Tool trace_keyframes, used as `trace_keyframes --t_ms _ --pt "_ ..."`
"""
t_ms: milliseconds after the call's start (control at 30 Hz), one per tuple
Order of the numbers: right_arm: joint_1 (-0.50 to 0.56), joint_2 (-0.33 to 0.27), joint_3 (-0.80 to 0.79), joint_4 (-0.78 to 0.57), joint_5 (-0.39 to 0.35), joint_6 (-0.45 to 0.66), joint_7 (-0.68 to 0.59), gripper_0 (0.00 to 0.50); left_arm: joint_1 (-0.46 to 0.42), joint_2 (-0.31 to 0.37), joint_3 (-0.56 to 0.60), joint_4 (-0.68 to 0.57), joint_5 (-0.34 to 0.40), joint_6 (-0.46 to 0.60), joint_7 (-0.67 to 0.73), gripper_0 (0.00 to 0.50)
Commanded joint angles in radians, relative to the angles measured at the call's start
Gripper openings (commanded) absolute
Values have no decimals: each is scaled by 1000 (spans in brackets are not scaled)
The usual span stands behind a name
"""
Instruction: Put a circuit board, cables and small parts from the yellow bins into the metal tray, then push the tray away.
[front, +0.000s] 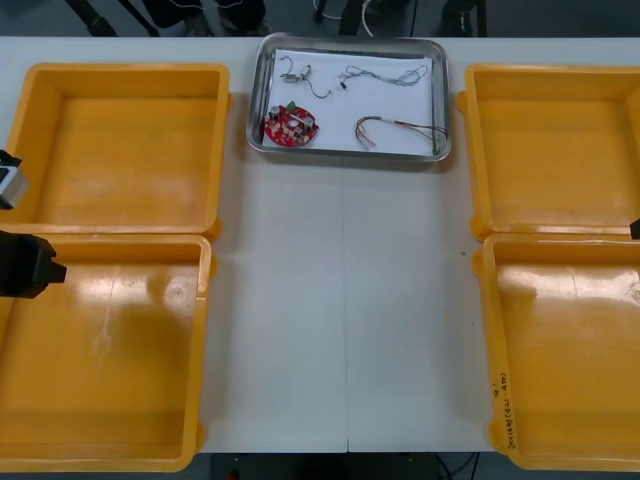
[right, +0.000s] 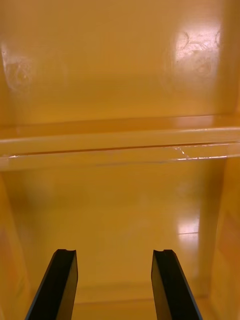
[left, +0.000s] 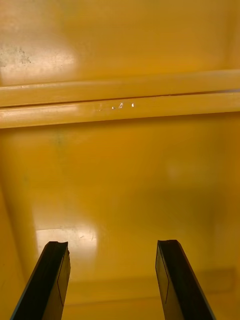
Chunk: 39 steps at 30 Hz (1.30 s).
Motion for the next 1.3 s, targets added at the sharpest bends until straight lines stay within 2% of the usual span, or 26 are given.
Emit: trace_keyframes --t_ms 33,233,500,767,1300 --pt "25 -44 -31 34 9 -70 16 428 17 40 18 -34 8 6 -88 500" --pt "48 -44 -31 77 9 -147 128 430 17 40 18 -34 8 6 -88 500" --pt "80 -43 -20 91 -23 -185 128 429 17 40 18 -34 8 6 -88 500" --pt "112 -35 -19 91 -43 -183 116 429 17 40 18 -34 8 6 -88 500" --pt "109 -35 -22 89 -43 -120 98 430 17 40 18 -34 8 6 -88 500"
